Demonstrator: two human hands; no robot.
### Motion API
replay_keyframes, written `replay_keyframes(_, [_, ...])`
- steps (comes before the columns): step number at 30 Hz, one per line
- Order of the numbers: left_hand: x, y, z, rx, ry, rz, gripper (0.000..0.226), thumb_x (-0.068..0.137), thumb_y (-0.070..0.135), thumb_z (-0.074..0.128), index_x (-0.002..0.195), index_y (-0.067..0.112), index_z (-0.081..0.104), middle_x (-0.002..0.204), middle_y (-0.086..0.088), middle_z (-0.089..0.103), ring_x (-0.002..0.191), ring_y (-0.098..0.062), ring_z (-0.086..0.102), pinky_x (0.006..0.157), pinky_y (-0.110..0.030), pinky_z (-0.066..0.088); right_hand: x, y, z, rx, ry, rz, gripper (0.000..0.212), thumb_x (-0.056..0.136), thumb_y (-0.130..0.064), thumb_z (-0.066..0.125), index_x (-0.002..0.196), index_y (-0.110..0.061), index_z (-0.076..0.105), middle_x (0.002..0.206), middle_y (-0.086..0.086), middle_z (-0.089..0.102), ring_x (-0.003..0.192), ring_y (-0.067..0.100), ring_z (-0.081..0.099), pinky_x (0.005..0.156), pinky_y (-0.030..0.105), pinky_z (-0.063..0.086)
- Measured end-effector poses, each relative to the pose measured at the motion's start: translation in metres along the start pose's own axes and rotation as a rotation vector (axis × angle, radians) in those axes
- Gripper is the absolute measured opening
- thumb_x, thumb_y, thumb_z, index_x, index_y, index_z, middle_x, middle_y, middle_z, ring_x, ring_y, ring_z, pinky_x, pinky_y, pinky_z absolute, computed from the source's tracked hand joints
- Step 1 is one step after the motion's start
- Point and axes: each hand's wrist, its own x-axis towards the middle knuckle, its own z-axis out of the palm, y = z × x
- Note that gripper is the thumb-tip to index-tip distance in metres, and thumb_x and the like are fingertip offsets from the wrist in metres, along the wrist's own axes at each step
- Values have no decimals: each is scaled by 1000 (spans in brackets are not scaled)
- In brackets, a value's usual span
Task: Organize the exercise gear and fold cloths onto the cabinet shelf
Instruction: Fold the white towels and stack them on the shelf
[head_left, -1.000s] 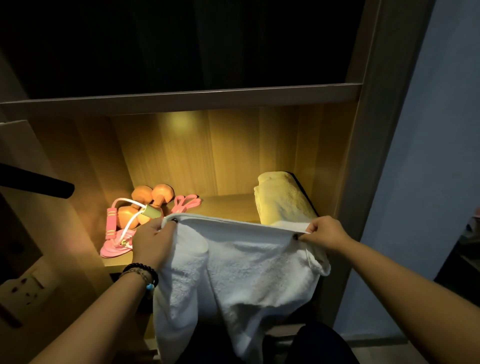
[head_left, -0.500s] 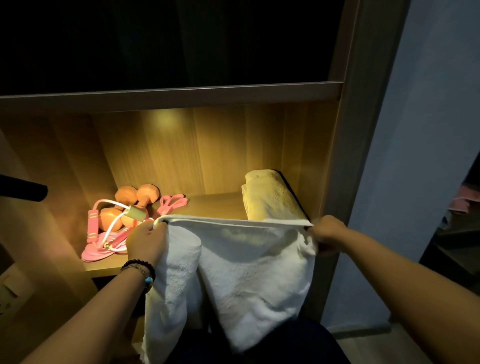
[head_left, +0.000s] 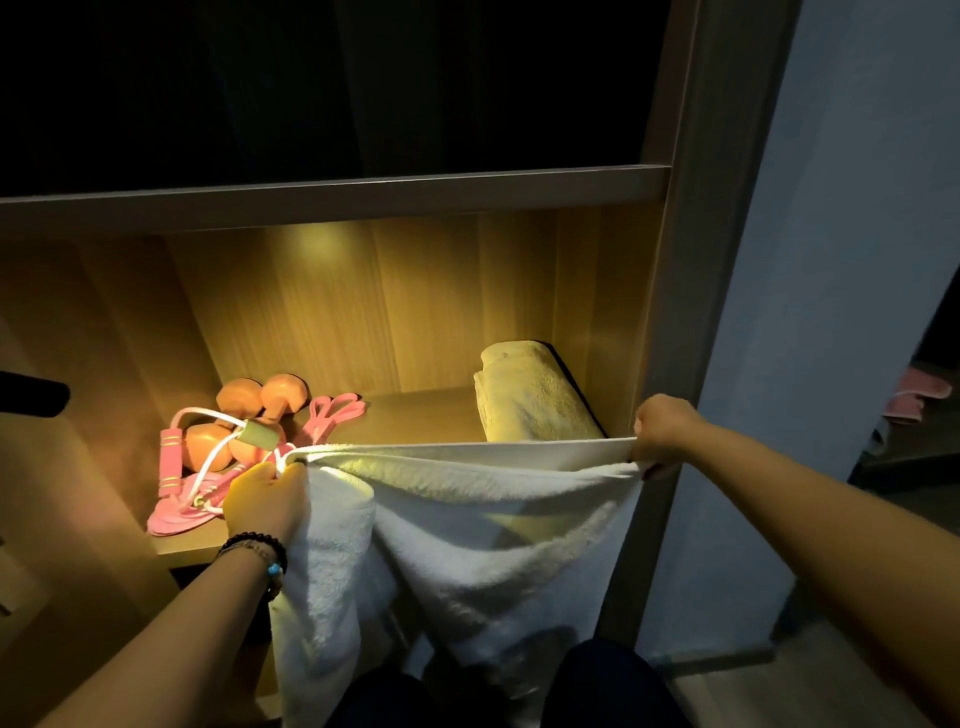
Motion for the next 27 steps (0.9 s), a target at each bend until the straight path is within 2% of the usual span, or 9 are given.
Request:
replay_keyframes(3, [4, 2, 4, 57, -30, 14, 44, 96, 25, 48, 63, -4, 53, 62, -16, 50, 62, -31, 44, 57, -36, 29, -2, 4, -13, 74, -109, -59, 12, 77, 5, 66, 77, -5, 60, 74, 15, 64, 50, 20, 66, 42, 22, 49])
replay_keyframes(7, [7, 3, 5, 141, -43, 3, 44, 99, 24, 43, 84, -11, 63, 87, -30, 61, 84, -40, 53, 76, -41, 37, -16, 4, -21, 202, -269, -289, 29, 76, 9, 65, 64, -13, 51, 71, 6, 57, 56, 10, 61, 54, 21, 52])
replay_keyframes(10, [8, 5, 7, 156, -66, -9, 46, 100, 25, 40, 92, -14, 64, 95, -32, 62, 89, -41, 55, 79, -40, 38, -19, 6, -26, 290, -386, -256, 16, 81, 3, 69, 77, -7, 59, 71, 9, 66, 57, 14, 65, 51, 22, 52])
replay_keyframes(14, [2, 12, 10, 109, -124, -22, 41, 98, 21, 41, 94, -13, 63, 94, -31, 59, 86, -36, 50, 81, -41, 37, -8, 5, -20, 502, -196, 36, 6, 85, 8, 59, 91, 7, 62, 82, 20, 65, 51, 18, 67, 45, 23, 52])
replay_keyframes(18, [-9, 25, 16, 39, -122, -48, 41, 99, 21, 41, 101, -14, 62, 104, -35, 60, 101, -46, 54, 85, -43, 37, 1, 12, -7, 754, -6, 151, 12, 75, 15, 58, 86, 9, 58, 93, 25, 60, 67, 33, 70, 46, 29, 55])
replay_keyframes(20, [-13, 30, 20, 24, -125, -42, 40, 99, 22, 42, 101, -13, 63, 108, -35, 61, 98, -44, 54, 84, -42, 37, 3, 22, -6, 824, -36, 194, 14, 76, 13, 59, 88, 8, 59, 92, 22, 59, 68, 29, 66, 45, 27, 53])
replay_keyframes(22, [-12, 31, 21, 22, -129, -45, 39, 98, 22, 42, 96, -11, 62, 104, -33, 61, 89, -40, 51, 80, -41, 36, 1, 32, -8, 847, -162, 217, 15, 78, 9, 60, 94, 7, 61, 80, 17, 61, 61, 20, 60, 46, 23, 48])
replay_keyframes(24, [-9, 31, 21, 22, -127, -53, 38, 98, 21, 41, 96, -11, 62, 104, -33, 61, 92, -42, 53, 84, -43, 38, 0, 42, -10, 809, -234, 189, 15, 78, 6, 63, 93, 6, 67, 74, 14, 62, 60, 16, 55, 48, 21, 44])
replay_keyframes(27, [-6, 31, 23, 5, -122, -48, 35, 98, 20, 42, 87, -7, 60, 96, -30, 60, 90, -42, 53, 81, -42, 38, -3, 46, -11, 672, -137, 78, 12, 76, 7, 69, 73, -5, 71, 72, 12, 62, 60, 17, 53, 48, 23, 44])
